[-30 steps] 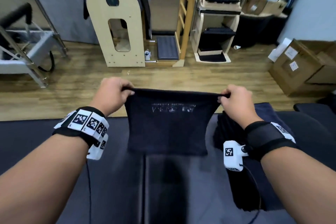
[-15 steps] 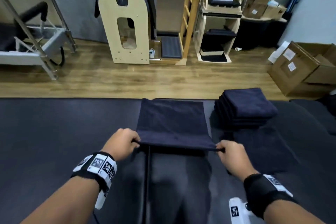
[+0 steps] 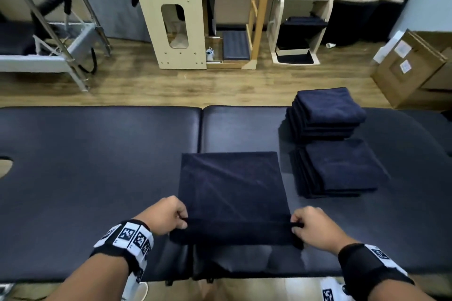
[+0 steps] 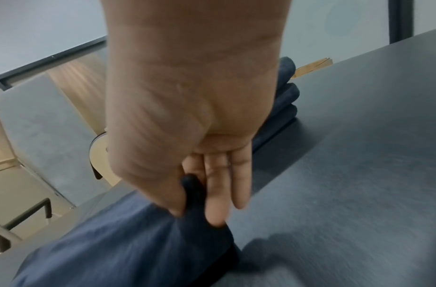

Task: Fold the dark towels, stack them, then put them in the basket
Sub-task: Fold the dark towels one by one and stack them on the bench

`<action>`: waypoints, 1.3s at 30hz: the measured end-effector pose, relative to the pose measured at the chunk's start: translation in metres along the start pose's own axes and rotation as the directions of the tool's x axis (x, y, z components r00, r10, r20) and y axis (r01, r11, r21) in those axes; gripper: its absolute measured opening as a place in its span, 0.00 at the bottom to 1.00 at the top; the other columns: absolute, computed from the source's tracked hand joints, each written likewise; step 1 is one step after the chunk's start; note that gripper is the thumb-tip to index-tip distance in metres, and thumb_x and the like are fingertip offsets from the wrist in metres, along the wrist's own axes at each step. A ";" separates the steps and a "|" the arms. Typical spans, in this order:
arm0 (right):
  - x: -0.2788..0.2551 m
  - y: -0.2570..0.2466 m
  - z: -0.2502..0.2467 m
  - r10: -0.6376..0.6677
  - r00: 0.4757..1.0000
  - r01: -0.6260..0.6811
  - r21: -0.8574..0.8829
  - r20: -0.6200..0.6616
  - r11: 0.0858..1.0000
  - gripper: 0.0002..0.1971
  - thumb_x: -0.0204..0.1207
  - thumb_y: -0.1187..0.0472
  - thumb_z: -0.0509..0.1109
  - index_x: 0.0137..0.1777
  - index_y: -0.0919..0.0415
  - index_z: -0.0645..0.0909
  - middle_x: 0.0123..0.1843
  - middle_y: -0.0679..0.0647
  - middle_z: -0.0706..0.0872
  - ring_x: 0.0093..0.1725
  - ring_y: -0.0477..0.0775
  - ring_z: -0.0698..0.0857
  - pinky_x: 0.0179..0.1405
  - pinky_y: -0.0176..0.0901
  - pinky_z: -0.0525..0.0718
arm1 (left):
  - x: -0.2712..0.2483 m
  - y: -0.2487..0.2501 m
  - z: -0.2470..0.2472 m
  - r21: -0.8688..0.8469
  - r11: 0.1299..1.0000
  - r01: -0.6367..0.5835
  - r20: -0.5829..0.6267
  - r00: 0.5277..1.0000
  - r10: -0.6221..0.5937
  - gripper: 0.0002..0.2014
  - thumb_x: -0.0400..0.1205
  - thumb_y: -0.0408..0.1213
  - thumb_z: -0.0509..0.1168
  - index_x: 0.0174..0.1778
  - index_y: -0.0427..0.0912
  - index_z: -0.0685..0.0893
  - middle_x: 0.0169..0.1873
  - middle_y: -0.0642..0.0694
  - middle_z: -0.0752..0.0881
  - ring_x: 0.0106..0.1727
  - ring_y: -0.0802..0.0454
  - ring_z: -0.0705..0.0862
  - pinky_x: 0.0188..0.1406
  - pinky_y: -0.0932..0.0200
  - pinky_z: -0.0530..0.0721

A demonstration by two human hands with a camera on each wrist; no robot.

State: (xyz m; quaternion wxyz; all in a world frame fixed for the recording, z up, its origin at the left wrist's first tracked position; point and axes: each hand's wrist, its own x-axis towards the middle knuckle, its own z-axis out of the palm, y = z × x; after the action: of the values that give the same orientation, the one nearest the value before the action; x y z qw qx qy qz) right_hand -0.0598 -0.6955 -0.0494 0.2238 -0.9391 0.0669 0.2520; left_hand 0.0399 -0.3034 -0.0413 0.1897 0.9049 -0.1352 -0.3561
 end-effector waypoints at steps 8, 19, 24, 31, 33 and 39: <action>0.045 -0.027 -0.044 0.047 0.943 -0.006 0.125 -0.329 0.992 0.05 0.76 0.61 0.74 0.44 0.48 0.85 0.40 0.46 0.90 0.48 0.53 0.87 0.49 0.43 0.82 | 0.033 0.007 -0.052 -0.118 0.992 -0.034 -0.290 0.957 -0.001 0.09 0.78 0.34 0.75 0.38 0.54 0.87 0.37 0.57 0.90 0.45 0.59 0.88 0.49 0.63 0.82; 0.156 -0.048 -0.074 0.185 0.904 -0.153 0.113 -0.385 0.982 0.11 0.76 0.59 0.76 0.58 0.56 0.88 0.55 0.58 0.92 0.62 0.66 0.86 0.63 0.50 0.82 | 0.136 -0.007 -0.101 0.016 1.000 -0.026 -0.268 0.963 0.029 0.04 0.80 0.34 0.71 0.49 0.45 0.89 0.45 0.48 0.89 0.51 0.48 0.86 0.51 0.59 0.80; 0.170 -0.052 -0.054 0.255 0.856 -0.158 0.242 -0.449 0.957 0.12 0.72 0.61 0.80 0.52 0.58 0.81 0.51 0.60 0.87 0.54 0.65 0.86 0.58 0.50 0.81 | 0.158 -0.015 -0.091 0.177 0.983 -0.059 -0.214 0.972 0.097 0.13 0.78 0.35 0.70 0.59 0.44 0.84 0.56 0.44 0.83 0.61 0.43 0.81 0.63 0.47 0.81; 0.159 -0.060 -0.044 0.355 0.932 -0.351 0.062 -0.078 0.934 0.10 0.67 0.64 0.68 0.47 0.51 0.77 0.51 0.56 0.88 0.55 0.64 0.86 0.49 0.45 0.80 | 0.162 -0.019 -0.086 0.198 0.980 0.022 -0.185 0.983 0.016 0.10 0.80 0.40 0.70 0.57 0.46 0.84 0.55 0.46 0.85 0.59 0.43 0.83 0.59 0.46 0.83; 0.166 -0.062 -0.049 0.328 0.939 -0.322 0.075 -0.103 0.944 0.12 0.67 0.67 0.66 0.46 0.50 0.76 0.52 0.57 0.88 0.55 0.65 0.86 0.52 0.46 0.82 | 0.156 -0.022 -0.084 0.185 0.981 0.050 -0.167 0.986 -0.019 0.10 0.78 0.41 0.71 0.55 0.47 0.83 0.53 0.47 0.85 0.56 0.43 0.84 0.56 0.46 0.85; 0.196 -0.085 -0.054 0.144 0.922 -0.126 0.073 -0.359 0.989 0.18 0.71 0.70 0.66 0.59 0.54 0.83 0.61 0.60 0.82 0.61 0.68 0.83 0.65 0.55 0.82 | 0.120 -0.026 -0.059 0.044 0.997 0.061 -0.098 0.994 -0.057 0.19 0.76 0.41 0.73 0.51 0.54 0.66 0.41 0.47 0.84 0.42 0.44 0.85 0.46 0.44 0.87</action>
State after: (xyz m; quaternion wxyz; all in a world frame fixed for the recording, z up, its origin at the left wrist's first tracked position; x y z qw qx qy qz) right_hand 0.1535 -0.6470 -0.0737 0.2123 -0.9569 0.1779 0.0870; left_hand 0.1689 -0.3112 -0.0837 0.1640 0.9289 -0.1073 -0.3141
